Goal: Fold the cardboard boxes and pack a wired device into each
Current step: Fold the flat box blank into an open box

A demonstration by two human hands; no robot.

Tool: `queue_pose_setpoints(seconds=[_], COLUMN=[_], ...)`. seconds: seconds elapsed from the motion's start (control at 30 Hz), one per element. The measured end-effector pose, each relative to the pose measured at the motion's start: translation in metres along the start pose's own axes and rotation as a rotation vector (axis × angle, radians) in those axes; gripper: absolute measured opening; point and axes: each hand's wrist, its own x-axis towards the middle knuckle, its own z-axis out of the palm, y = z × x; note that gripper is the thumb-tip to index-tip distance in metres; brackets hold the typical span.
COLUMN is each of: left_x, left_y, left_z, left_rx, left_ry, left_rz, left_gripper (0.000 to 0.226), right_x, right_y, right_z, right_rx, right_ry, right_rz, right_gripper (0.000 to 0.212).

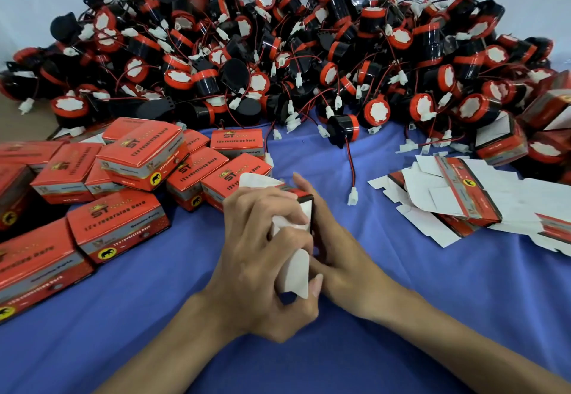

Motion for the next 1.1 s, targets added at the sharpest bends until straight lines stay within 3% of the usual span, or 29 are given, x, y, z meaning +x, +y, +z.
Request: queue_pose_setpoints(seconds=[0.2, 0.3, 0.43, 0.5, 0.8, 1.1], left_x=[0.0, 0.002, 0.001, 0.001, -0.001, -0.003], left_y=[0.0, -0.001, 0.001, 0.0, -0.004, -0.002], left_z=[-0.003, 0.001, 0.005, 0.005, 0.004, 0.006], left_rx=[-0.046, -0.069, -0.1, -0.108, -0.211, -0.345], left_ry=[-0.074, -0.033, 0.049, 0.08, 0.153, 0.071], left_rz=[-0.028, -0.122, -0.268, -0.314, -0.308, -0.395], left_gripper=[0.051, 0.042, 0.055, 0.059, 0.047, 0.043], right_x=[0.001, 0.001, 0.002, 0.001, -0.002, -0.001], right_y=[0.002, 0.003, 0.002, 0.0, -0.01, -0.005], right_z=[-0.001, -0.003, -0.004, -0.005, -0.005, -0.005], right_rx=[0.026, 0.02, 0.028, 0.062, 0.113, 0.082], right_ry=[0.076, 0.09, 0.11, 0.11, 0.092, 0.168], right_rz=[-0.027, -0.039, -0.062, -0.077, -0.097, -0.1], right_gripper=[0.062, 0.065, 0.066, 0.057, 0.049, 0.053])
